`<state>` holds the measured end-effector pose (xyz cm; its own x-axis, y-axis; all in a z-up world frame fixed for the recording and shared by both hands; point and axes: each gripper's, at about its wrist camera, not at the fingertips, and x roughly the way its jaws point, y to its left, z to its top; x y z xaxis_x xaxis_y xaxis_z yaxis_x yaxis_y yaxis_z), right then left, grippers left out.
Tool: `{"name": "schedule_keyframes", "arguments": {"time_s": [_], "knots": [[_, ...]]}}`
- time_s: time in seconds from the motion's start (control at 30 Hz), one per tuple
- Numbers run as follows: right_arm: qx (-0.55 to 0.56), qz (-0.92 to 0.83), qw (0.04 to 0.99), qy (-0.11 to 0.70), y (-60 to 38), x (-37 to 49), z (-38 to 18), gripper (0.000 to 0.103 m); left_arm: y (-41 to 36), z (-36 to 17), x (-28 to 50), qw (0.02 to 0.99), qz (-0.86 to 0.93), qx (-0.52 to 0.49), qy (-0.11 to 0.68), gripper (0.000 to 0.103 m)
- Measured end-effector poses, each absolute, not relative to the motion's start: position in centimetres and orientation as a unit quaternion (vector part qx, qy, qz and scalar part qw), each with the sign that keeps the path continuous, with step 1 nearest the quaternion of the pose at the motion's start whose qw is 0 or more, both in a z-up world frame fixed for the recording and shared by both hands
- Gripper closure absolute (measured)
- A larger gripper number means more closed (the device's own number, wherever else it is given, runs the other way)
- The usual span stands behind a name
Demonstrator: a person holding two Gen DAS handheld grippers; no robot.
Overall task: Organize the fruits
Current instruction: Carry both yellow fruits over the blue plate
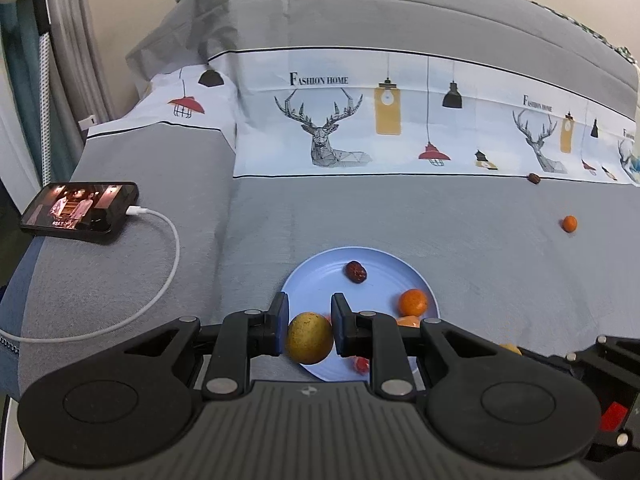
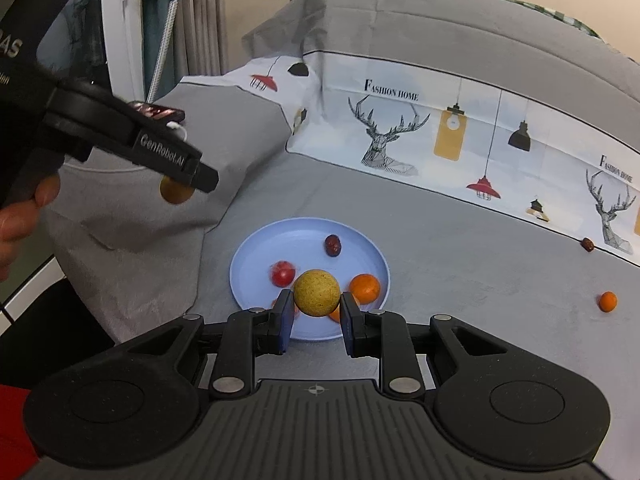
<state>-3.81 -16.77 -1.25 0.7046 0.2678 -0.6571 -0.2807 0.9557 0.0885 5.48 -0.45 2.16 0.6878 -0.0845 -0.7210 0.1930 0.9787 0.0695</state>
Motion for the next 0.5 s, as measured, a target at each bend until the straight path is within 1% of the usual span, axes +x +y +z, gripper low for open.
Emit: {"name": "schedule_keyframes", "arguments": {"time_s": [0.5], "knots": [[-0.005, 0.154, 0.916, 0.37, -16.2, -0.2, -3.0, 0.077, -1.2, 1.1, 10.2, 0.911, -0.088, 0.063, 0.397, 0.078]]}}
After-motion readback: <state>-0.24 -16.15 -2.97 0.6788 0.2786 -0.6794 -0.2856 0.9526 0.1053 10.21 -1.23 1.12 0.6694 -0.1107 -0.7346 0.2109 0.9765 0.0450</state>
